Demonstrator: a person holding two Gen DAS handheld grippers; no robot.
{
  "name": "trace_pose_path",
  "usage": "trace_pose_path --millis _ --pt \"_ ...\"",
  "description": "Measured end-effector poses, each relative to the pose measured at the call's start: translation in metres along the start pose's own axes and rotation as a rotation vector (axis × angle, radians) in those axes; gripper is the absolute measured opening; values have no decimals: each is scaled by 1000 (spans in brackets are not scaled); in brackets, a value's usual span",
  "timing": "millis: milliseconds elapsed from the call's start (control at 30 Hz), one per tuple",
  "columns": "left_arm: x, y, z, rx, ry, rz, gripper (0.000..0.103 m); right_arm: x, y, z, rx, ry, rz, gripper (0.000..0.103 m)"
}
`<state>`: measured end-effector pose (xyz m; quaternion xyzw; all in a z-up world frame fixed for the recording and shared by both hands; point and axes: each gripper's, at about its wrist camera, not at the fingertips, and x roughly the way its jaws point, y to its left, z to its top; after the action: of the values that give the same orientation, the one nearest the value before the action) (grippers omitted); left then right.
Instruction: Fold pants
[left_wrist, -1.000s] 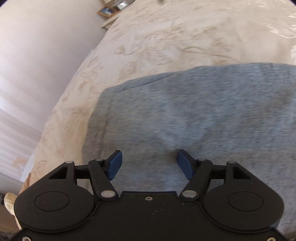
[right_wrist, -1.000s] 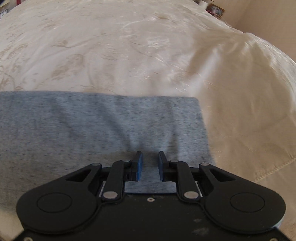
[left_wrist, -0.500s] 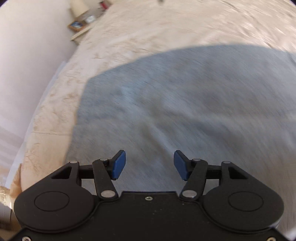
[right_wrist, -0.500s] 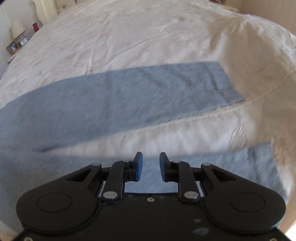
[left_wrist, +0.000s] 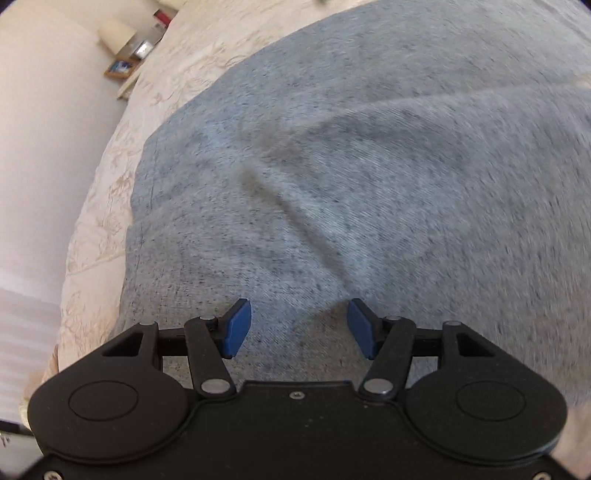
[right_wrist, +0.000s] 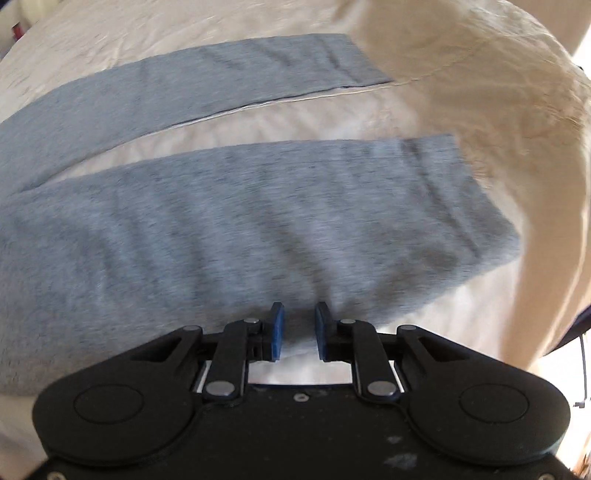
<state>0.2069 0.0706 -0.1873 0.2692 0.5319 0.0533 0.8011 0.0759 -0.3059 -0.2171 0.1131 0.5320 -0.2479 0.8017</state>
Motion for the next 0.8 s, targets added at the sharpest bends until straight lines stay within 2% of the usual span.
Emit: trace_pose_path --millis 167,300,367,500,667,800 --pt "-30 13 -1 -94 -29 26 64 -17 -63 -11 173 -15 -26 22" --pt "-60 12 -12 -167 -20 23 64 -11 -88 -15 171 7 -6 22" --pt "-71 8 -16 -182 -18 18 64 2 -93 3 171 -13 22 22" --pt "-95 -7 -22 -205 -18 28 64 27 -99 36 179 0 49 22" --pt "-115 -19 -25 -242 -23 29 64 59 -98 82 117 14 63 23" --pt "-125 -26 -33 -266 -18 39 64 53 -109 96 128 -5 106 22"
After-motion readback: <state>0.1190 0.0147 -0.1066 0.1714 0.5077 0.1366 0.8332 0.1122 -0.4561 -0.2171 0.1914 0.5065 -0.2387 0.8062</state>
